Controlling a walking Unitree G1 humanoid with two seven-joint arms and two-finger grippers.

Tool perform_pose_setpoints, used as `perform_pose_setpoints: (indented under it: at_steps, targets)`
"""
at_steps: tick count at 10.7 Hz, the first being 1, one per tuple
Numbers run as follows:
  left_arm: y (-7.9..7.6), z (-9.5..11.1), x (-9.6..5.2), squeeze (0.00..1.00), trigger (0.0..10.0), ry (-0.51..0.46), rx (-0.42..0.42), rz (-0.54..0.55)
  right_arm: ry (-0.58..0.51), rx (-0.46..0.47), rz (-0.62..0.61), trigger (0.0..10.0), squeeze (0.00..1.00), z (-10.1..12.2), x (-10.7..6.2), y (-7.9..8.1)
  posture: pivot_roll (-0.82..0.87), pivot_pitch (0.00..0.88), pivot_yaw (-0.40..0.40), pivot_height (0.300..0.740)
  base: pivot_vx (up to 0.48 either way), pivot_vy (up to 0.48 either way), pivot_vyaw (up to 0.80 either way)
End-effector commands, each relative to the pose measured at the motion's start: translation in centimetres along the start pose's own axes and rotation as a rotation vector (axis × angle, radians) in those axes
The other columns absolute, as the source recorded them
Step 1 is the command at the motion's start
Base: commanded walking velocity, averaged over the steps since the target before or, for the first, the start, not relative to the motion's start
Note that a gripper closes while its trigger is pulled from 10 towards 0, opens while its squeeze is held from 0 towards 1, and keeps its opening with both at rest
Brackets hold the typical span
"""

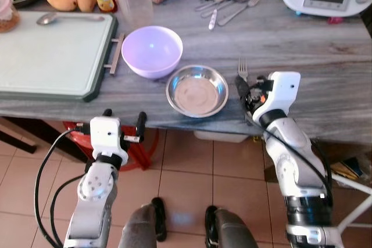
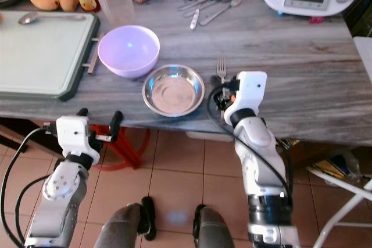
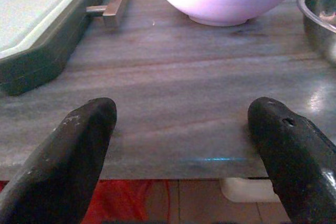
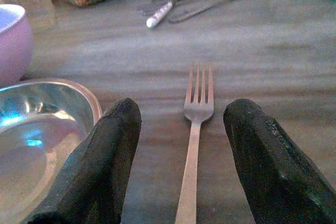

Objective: Setting the table

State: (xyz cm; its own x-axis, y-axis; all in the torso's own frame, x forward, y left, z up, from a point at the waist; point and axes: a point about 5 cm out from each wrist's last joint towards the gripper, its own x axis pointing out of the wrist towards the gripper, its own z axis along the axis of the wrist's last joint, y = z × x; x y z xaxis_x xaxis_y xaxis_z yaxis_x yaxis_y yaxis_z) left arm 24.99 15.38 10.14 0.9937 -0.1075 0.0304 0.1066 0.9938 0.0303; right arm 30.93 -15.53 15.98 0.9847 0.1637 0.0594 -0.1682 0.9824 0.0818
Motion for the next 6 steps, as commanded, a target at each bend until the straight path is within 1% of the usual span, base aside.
perform_pose_setpoints:
  at_steps: [1,2,3,4,5,6]
  targets:
    - [-0.1,-0.7,-0.4,0.0,10.0,0.032,-0.008,0.007,-0.044,-0.028,0.002,10.0,0.0,0.5,-0.5,0.1,-0.06,0.174,0.013,0.74,0.0,0.0,0.0]
    - [-0.2,-0.7,-0.3,0.0,10.0,0.029,-0.011,0.008,-0.072,-0.077,-0.07,10.0,0.0,0.7,-0.9,-0.8,-0.06,0.175,0.009,0.74,0.0,0.0,0.0]
    - [-0.2,-0.7,-0.3,0.0,10.0,0.027,-0.013,0.009,-0.092,-0.1,-0.151,10.0,0.0,0.9,-1.3,-1.9,-0.06,0.18,0.009,0.74,0.0,0.0,0.0]
    - [-0.2,-0.6,-0.3,0.0,10.0,0.026,-0.015,0.009,-0.087,-0.167,-0.238,10.0,0.0,1.0,-1.4,-3.1,-0.06,0.187,0.012,0.74,0.0,0.0,0.0]
    - [-0.2,-0.6,-0.5,0.0,10.0,0.029,-0.014,0.006,-0.042,-0.204,-0.295,10.0,0.0,0.7,-1.2,-4.4,-0.06,0.207,0.018,0.74,0.0,0.0,0.0]
    - [-0.1,-0.6,-0.8,0.0,10.0,0.036,-0.012,0.005,-0.003,-0.204,-0.314,10.0,0.0,0.4,-0.9,-5.1,-0.05,0.223,0.024,0.74,0.0,0.0,0.0]
